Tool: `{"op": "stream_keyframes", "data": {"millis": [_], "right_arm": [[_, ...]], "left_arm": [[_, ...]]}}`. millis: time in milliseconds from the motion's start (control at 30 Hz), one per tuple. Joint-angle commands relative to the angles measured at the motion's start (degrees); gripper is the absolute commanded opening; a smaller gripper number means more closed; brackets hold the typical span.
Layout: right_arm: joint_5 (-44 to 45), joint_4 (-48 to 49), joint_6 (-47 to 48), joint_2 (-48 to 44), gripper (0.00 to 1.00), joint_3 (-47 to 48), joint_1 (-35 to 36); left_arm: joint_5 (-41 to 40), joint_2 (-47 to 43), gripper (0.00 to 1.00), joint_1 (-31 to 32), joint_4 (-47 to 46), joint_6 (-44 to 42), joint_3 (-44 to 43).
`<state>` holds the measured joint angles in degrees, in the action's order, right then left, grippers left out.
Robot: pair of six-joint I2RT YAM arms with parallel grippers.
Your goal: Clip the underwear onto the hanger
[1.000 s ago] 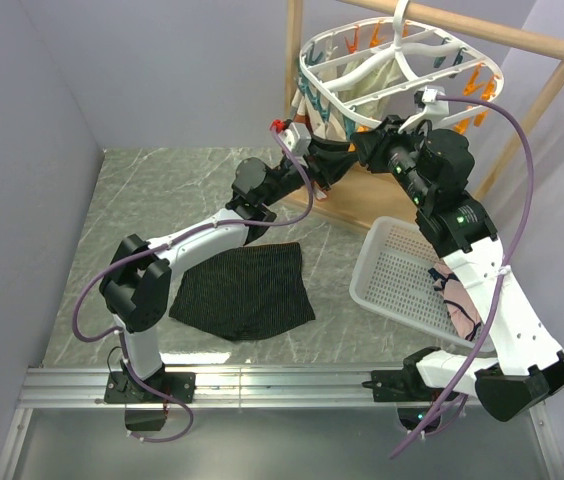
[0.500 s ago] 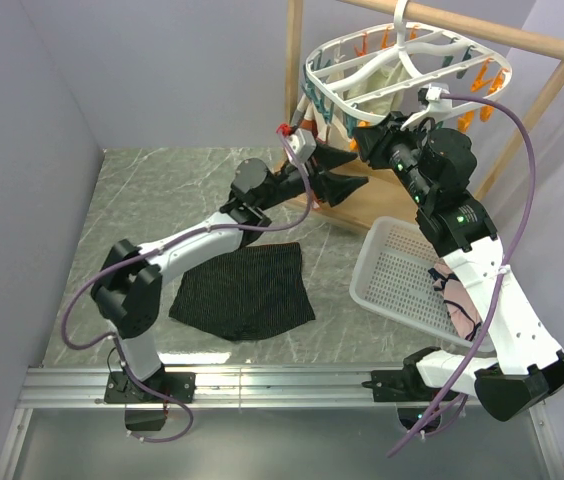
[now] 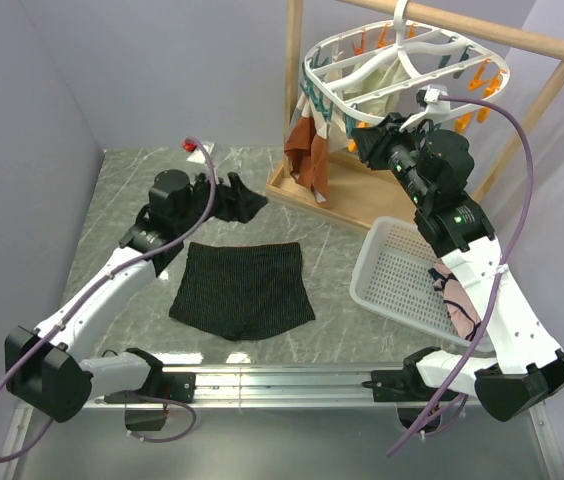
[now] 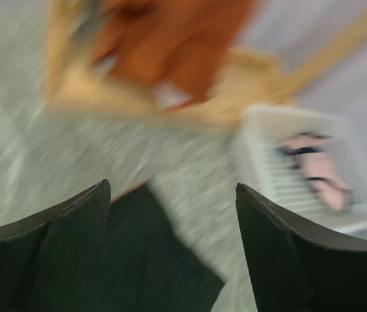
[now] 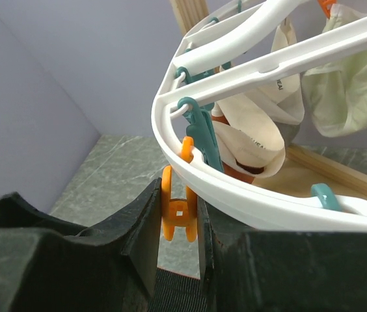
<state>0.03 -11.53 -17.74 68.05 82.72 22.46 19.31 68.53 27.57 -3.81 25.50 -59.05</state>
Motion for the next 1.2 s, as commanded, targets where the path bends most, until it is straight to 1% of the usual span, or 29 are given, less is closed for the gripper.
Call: {"op": "stream_keyframes", "data": {"millis": [0,33,67,167,233,367,533,633,700,767,967,1167], "right_arm": [[0.32,2.83,-0.02,-0.73,0.00,-0.72,-0.40],[0.32,2.57,-0.10,-0.64,0.00,-0.54,-0.31],[0.32,2.56,-0.28,-0.47,0.00,-0.37,-0.40],[0.49,2.30,-0.54,-0.03,0.00,-0.19,-0.40],[0.41,2.30,-0.72,0.15,0.00,-0.19,-0.40],[0.58,2.13,-1.16,0.33,0.00,-0.19,-0.40],[0.50,1.78,-0.98,0.42,0.00,-0.28,-0.40],[0.49,1.77,-0.90,0.50,0.00,-0.10,-0.40],[0.41,1.77,-0.98,0.59,0.00,-0.10,-0.40],[0.23,1.95,-1.07,0.50,0.00,-0.36,-0.40],[0.14,2.12,-1.16,0.68,0.00,-0.80,-0.40],[0.14,2.39,-1.42,0.94,0.00,-0.89,-0.40]], "left_arm": [[-11.74,1.69,0.84,-3.39,24.88,0.88,1.22],[-13.06,2.48,0.87,-4.53,27.69,0.61,0.52],[-16.03,4.57,0.87,-5.07,32.33,0.52,0.08],[-19.12,9.24,0.86,-7.18,39.38,0.87,-1.60],[-19.13,11.44,0.86,-7.71,41.07,1.57,-1.86],[-22.73,15.22,0.84,-8.85,39.41,1.58,-0.89],[-25.45,23.20,0.80,-11.31,38.88,1.40,-4.14],[-27.21,26.73,0.81,-11.58,38.88,1.66,-5.73],[-27.83,28.23,0.84,-11.93,38.53,1.92,-6.43],[-27.31,30.25,0.85,-12.19,38.27,2.36,-6.87],[-26.78,34.64,0.85,-12.37,37.13,2.54,-8.54],[-26.43,39.92,0.78,-11.93,36.51,1.23,-10.12]]}}
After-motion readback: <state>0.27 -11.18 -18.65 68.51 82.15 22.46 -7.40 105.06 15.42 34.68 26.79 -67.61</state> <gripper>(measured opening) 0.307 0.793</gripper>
